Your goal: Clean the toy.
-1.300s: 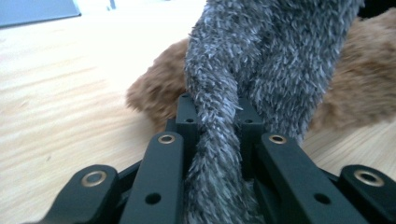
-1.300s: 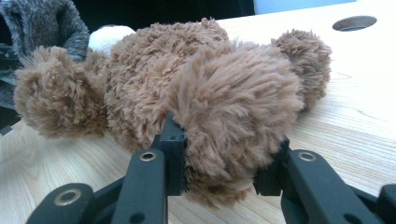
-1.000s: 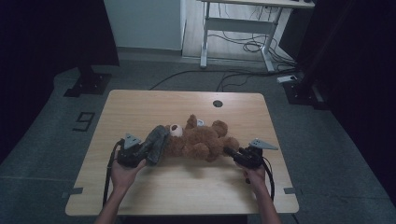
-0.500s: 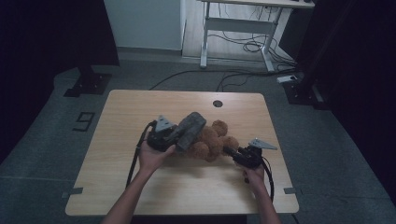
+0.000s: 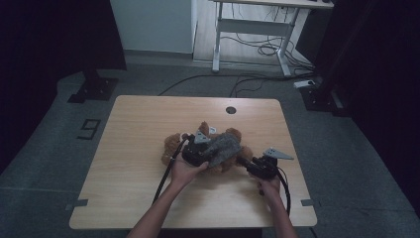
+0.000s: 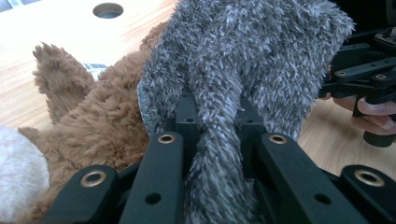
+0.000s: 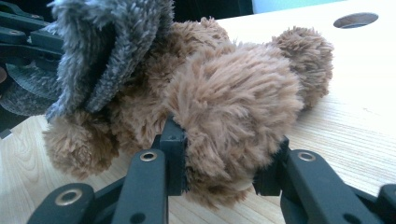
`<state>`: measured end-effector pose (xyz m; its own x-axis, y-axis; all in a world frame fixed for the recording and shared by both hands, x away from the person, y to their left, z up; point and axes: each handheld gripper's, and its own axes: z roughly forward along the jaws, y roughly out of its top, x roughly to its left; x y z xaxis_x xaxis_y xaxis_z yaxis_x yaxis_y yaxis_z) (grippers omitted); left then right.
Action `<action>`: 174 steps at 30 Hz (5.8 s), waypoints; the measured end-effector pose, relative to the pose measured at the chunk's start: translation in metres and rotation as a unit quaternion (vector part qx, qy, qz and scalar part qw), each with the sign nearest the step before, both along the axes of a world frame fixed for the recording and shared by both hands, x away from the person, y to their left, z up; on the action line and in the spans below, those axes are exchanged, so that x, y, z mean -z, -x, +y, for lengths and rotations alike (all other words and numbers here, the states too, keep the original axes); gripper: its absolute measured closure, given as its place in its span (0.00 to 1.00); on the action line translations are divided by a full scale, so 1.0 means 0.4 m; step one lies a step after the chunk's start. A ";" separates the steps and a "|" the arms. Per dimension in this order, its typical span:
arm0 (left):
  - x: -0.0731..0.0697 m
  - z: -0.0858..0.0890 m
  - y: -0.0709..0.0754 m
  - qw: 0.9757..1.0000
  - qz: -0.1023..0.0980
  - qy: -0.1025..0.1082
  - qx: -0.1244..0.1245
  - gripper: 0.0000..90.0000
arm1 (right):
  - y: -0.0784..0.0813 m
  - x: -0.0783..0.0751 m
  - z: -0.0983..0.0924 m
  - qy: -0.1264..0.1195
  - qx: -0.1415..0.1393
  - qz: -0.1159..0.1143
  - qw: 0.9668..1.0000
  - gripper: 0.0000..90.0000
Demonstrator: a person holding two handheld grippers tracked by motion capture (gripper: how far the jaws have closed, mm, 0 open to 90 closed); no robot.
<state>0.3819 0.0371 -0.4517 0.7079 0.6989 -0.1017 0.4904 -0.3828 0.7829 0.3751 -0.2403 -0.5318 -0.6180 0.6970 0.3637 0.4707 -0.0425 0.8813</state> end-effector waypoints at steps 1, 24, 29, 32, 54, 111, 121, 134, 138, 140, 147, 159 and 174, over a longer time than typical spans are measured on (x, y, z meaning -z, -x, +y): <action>0.002 0.000 0.001 1.000 0.001 0.000 0.000 0.85 | 0.000 0.000 0.000 0.000 0.000 0.000 1.000 0.71; 0.102 -0.070 0.063 0.996 0.044 -0.059 0.053 0.86 | 0.001 0.002 0.000 0.009 0.002 0.008 1.000 0.71; 0.141 -0.080 0.076 0.996 0.045 -0.053 0.050 0.85 | 0.001 0.002 -0.002 0.008 0.002 0.007 1.000 0.71; 0.136 -0.079 0.082 0.997 0.036 -0.052 0.047 0.85 | 0.002 0.001 -0.002 0.005 0.001 0.006 1.000 0.71; 0.005 0.010 0.010 1.000 -0.006 0.019 -0.023 0.85 | 0.002 0.000 -0.003 0.000 -0.006 0.002 1.000 0.71; 0.067 -0.039 0.042 1.000 -0.002 -0.008 -0.005 0.86 | 0.000 0.009 -0.009 -0.002 -0.011 0.022 1.000 0.71; 0.135 -0.075 0.086 0.999 0.012 -0.033 0.040 0.86 | 0.000 0.013 -0.010 -0.001 -0.013 0.024 1.000 0.71; -0.023 0.072 0.085 0.997 -0.060 0.037 -0.014 0.85 | -0.001 0.014 -0.012 -0.010 -0.013 0.022 1.000 0.71; -0.001 0.143 0.051 0.997 -0.038 0.032 -0.052 0.85 | -0.002 0.016 -0.011 -0.012 -0.013 0.023 1.000 0.71; 0.037 0.165 0.039 0.997 -0.017 0.036 -0.059 0.85 | -0.002 0.016 -0.011 -0.012 -0.013 0.023 1.000 0.71; 0.085 0.200 0.065 0.996 -0.004 0.072 -0.055 0.86 | -0.002 0.017 -0.008 -0.005 -0.024 0.020 1.000 0.70; 0.132 0.202 0.097 0.998 0.002 0.055 -0.044 0.86 | -0.002 0.020 -0.008 0.000 -0.029 0.026 0.999 0.70; 0.170 0.218 0.110 0.999 0.029 0.016 -0.041 0.86 | -0.002 0.021 -0.007 -0.003 -0.025 0.025 0.999 0.70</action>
<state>0.3378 0.1242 -0.5196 0.6403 0.7503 -0.1646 0.5646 -0.3144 0.7632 0.3759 -0.2430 -0.5402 -0.6331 0.6634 0.3989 0.5151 -0.0235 0.8568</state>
